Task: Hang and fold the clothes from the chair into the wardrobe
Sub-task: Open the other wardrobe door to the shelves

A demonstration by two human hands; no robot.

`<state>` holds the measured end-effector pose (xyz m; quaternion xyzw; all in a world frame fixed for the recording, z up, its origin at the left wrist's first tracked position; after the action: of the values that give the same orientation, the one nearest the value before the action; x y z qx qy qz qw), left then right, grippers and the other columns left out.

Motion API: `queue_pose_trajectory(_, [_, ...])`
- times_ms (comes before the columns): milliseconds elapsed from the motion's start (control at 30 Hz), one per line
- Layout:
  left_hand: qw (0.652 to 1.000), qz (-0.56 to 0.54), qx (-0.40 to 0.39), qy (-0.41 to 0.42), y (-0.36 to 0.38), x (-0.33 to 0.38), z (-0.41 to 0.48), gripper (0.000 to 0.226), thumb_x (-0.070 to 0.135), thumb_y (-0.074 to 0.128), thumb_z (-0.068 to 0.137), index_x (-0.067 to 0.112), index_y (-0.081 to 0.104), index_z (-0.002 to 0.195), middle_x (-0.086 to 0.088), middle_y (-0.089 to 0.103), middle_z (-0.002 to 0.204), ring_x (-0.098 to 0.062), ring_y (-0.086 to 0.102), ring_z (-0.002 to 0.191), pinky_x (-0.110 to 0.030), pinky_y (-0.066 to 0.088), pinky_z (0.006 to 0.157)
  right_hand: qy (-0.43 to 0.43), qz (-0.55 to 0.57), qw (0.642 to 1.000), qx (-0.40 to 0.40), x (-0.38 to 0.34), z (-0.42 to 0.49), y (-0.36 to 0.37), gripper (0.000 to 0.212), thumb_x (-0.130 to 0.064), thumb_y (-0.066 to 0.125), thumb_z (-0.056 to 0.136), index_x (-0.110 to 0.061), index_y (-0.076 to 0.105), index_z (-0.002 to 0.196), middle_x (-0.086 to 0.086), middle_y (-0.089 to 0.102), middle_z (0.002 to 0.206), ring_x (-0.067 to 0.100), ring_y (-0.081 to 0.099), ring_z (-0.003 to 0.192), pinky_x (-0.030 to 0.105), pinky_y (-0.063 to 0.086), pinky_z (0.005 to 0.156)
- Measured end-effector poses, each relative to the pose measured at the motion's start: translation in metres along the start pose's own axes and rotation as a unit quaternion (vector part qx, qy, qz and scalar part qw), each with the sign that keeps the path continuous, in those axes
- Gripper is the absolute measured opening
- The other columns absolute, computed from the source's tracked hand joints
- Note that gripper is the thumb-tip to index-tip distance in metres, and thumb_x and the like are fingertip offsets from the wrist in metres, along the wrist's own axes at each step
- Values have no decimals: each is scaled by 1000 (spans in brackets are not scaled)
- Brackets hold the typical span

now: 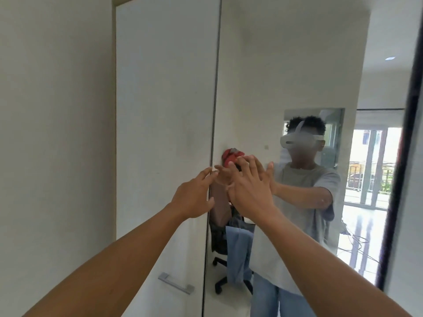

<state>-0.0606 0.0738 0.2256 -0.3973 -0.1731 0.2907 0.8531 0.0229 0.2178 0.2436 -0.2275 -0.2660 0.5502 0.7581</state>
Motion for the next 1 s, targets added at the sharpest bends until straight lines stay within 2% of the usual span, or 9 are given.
queue_pose_trajectory(167, [997, -36, 8, 61, -9, 72, -5, 76, 36, 63, 90, 30, 25, 155, 8, 16, 164, -20, 58, 121, -33, 52, 92, 41, 15, 999, 2, 44, -45, -33, 61, -29, 45, 94, -28, 27, 152, 3, 20, 163, 28, 0, 153, 72, -2, 114])
queue_pose_trajectory(267, [993, -67, 13, 99, -8, 125, -7, 73, 35, 66, 88, 30, 32, 152, 13, 19, 162, -15, 63, 108, -29, 55, 85, 62, -8, 998, -4, 85, -78, -57, 62, -30, 47, 91, -28, 29, 151, 3, 23, 161, 28, 3, 153, 72, 1, 113])
queue_pose_trajectory(367, [986, -97, 7, 137, 4, 186, -16, 70, 35, 69, 86, 29, 38, 148, 14, 22, 160, -13, 65, 98, -31, 56, 80, 87, -25, 996, -9, 127, -125, -84, 66, -31, 52, 89, -25, 28, 151, 5, 24, 161, 30, 6, 153, 71, 4, 115])
queue_pose_trajectory(533, [974, -138, -43, 173, 40, 289, -53, 74, 37, 68, 85, 29, 34, 151, 7, 29, 159, -20, 52, 128, -42, 50, 99, 145, -32, 987, -53, 195, -232, -119, 62, -36, 47, 98, -26, 25, 154, 4, 18, 164, 29, 4, 154, 65, -4, 116])
queue_pose_trajectory(633, [968, -165, -76, 172, 66, 334, -84, 73, 35, 67, 86, 27, 34, 151, 5, 34, 156, -23, 52, 128, -40, 49, 101, 159, -53, 983, -70, 226, -296, -124, 59, -35, 53, 96, -21, 37, 150, 9, 34, 159, 34, 21, 151, 68, 10, 115])
queue_pose_trajectory(767, [960, -184, -136, 159, 108, 379, -132, 70, 41, 64, 90, 30, 32, 151, 7, 34, 157, -20, 48, 134, -35, 44, 107, 202, -35, 971, -124, 252, -378, -112, 59, -33, 56, 95, -20, 38, 149, 8, 37, 157, 33, 26, 149, 67, 16, 114])
queue_pose_trajectory(900, [955, -158, -197, 154, 149, 404, -164, 73, 42, 65, 89, 29, 31, 152, 6, 34, 157, -18, 44, 136, -35, 42, 108, 224, 21, 947, -229, 257, -437, -89, 59, -32, 41, 102, -22, 18, 156, 0, 22, 163, 24, 9, 153, 58, 6, 121])
queue_pose_trajectory(1000, [947, -136, -256, 140, 182, 416, -185, 76, 40, 66, 89, 28, 27, 154, 3, 30, 159, -20, 41, 139, -37, 38, 111, 240, 57, 927, -284, 260, -467, -65, 59, -35, 38, 104, -23, 14, 157, -4, 19, 163, 18, 6, 153, 55, 4, 122])
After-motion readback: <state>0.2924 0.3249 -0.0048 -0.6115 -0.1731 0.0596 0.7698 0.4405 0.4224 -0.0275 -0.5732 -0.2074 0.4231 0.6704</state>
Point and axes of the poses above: each hand's wrist, its own z-axis towards the middle knuckle, its own y-axis out of the palm, x = y × z, the point moved 3 cm from there along z, towards the middle knuckle
